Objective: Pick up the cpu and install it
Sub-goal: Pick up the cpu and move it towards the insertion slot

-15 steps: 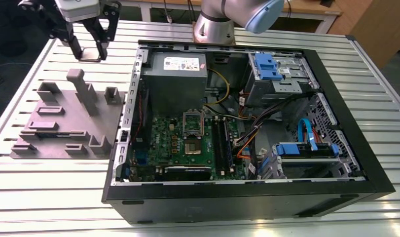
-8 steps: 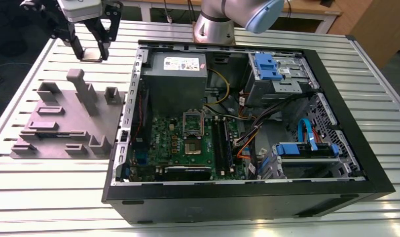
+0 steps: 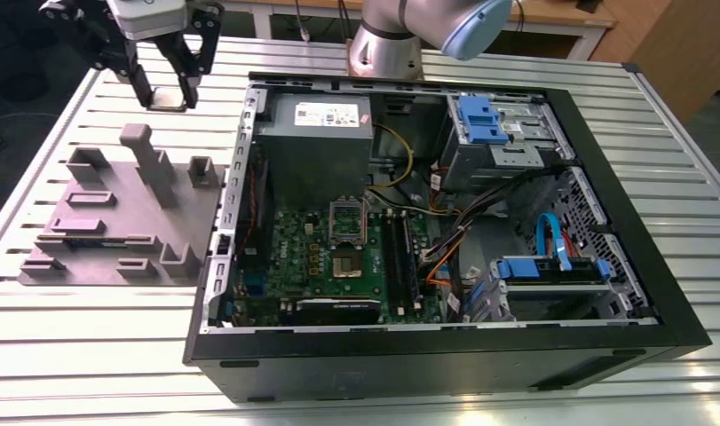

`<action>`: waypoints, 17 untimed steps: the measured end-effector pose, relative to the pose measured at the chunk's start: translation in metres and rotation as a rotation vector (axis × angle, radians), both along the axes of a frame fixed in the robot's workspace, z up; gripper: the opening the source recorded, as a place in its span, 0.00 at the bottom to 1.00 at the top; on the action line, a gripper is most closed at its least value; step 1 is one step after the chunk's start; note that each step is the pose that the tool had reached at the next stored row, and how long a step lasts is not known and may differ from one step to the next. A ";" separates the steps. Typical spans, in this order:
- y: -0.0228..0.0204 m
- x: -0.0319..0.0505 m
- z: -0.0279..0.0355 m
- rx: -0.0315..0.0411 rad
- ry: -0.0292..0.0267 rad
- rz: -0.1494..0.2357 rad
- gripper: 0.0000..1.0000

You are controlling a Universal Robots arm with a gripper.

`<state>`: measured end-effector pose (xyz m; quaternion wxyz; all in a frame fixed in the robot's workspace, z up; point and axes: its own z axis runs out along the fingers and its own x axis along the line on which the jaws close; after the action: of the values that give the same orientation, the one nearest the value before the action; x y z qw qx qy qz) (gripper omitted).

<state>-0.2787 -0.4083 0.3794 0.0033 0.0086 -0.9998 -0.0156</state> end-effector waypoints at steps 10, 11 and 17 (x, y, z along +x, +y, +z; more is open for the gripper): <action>0.0000 0.0036 -0.0001 0.0000 0.0000 0.000 0.47; 0.0000 0.0039 0.0000 0.0000 0.0000 0.000 0.47; 0.0000 0.0058 -0.0001 0.0000 0.0000 0.000 0.47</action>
<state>-0.2729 -0.4083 0.3793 0.0033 0.0086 -0.9998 -0.0156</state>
